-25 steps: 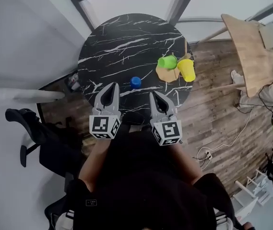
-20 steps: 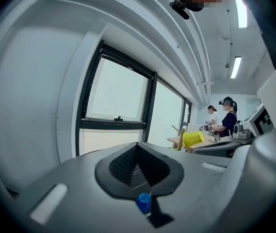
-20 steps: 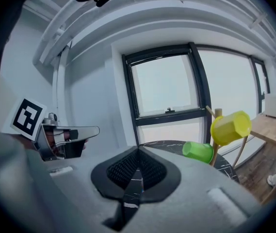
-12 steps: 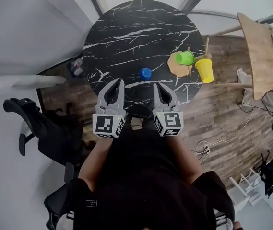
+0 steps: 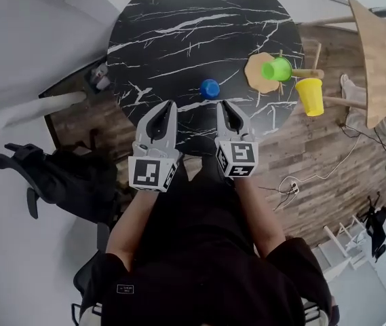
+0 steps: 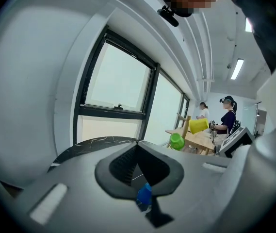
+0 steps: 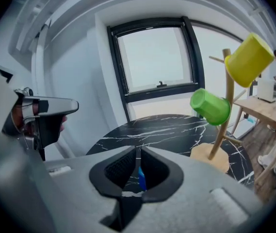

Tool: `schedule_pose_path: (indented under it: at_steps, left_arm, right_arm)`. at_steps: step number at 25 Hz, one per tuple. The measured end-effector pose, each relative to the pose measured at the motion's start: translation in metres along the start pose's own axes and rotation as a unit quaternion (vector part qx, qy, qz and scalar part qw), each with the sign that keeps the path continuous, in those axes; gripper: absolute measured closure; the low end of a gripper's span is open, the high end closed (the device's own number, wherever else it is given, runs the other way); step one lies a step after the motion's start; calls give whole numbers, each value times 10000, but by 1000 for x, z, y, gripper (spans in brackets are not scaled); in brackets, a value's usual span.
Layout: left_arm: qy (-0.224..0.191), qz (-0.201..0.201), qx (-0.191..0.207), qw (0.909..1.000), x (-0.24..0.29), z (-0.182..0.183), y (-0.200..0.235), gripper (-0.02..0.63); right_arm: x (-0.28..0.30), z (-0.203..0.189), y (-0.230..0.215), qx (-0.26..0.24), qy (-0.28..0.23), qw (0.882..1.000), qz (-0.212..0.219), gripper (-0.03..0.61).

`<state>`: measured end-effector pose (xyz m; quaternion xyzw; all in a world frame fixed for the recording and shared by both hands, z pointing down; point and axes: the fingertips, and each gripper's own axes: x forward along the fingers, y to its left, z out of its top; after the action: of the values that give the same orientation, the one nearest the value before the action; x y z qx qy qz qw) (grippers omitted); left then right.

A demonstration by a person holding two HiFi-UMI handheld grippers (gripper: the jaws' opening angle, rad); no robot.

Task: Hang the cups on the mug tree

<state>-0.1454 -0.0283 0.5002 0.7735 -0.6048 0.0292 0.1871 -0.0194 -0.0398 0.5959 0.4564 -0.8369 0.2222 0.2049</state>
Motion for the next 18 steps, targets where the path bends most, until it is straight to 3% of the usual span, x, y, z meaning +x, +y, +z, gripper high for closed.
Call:
schedule_pose_path:
  at_steps: [6,13,18]
  left_arm:
    - [136,-105,-67,9998,14,-15,10,620]
    - [214,-80,-118,9997,26,-29,31,620]
    - [308,-71,-196,9993,28,-42,35,620]
  right_arm:
    - [31,-33,-6,34,368,9992,-119,494]
    - [65,-65,-14,-116,760,9965,-330,370]
    - [83,-84,-20,-185,986,9941,-405,354]
